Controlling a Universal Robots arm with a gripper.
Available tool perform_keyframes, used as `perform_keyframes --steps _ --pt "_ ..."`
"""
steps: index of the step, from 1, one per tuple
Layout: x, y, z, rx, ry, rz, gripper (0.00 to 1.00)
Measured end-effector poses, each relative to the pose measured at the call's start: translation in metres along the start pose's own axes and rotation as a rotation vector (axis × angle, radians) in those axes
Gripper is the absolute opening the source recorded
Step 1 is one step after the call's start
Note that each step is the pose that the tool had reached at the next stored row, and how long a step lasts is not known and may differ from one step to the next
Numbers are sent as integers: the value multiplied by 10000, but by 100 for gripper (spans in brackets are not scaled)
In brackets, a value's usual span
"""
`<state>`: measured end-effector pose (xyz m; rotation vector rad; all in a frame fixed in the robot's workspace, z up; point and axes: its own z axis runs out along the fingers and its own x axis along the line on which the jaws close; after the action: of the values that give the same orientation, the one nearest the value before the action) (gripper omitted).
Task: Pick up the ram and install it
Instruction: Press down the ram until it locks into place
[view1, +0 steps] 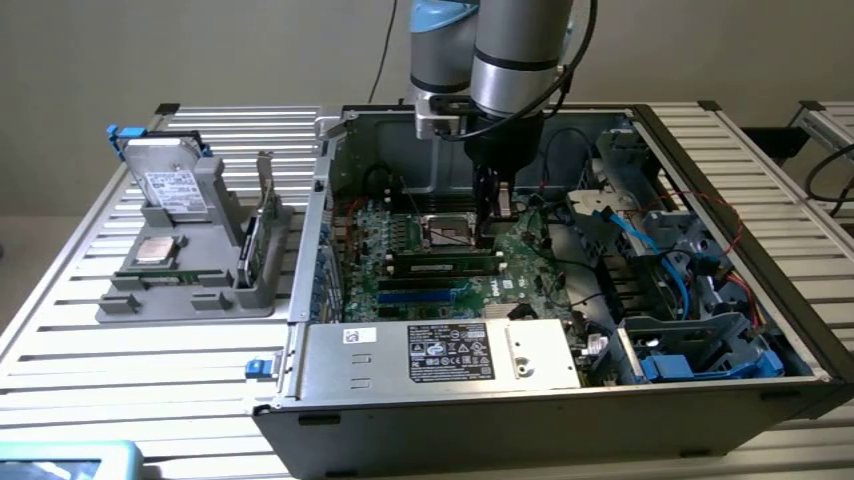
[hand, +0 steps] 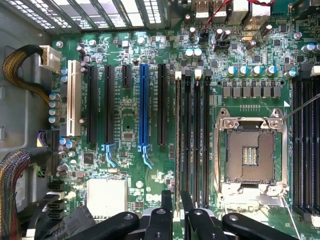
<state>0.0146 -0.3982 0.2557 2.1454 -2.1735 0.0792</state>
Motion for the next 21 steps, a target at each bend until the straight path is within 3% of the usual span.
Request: perform_keyframes --steps 2,4,10,21 --pt "0 0 0 0 0 0 21" --pt "0 0 0 0 0 0 12" --pt "-2 -1 22 5 2 12 11" --pt "-16 -5 165 161 -3 88 11"
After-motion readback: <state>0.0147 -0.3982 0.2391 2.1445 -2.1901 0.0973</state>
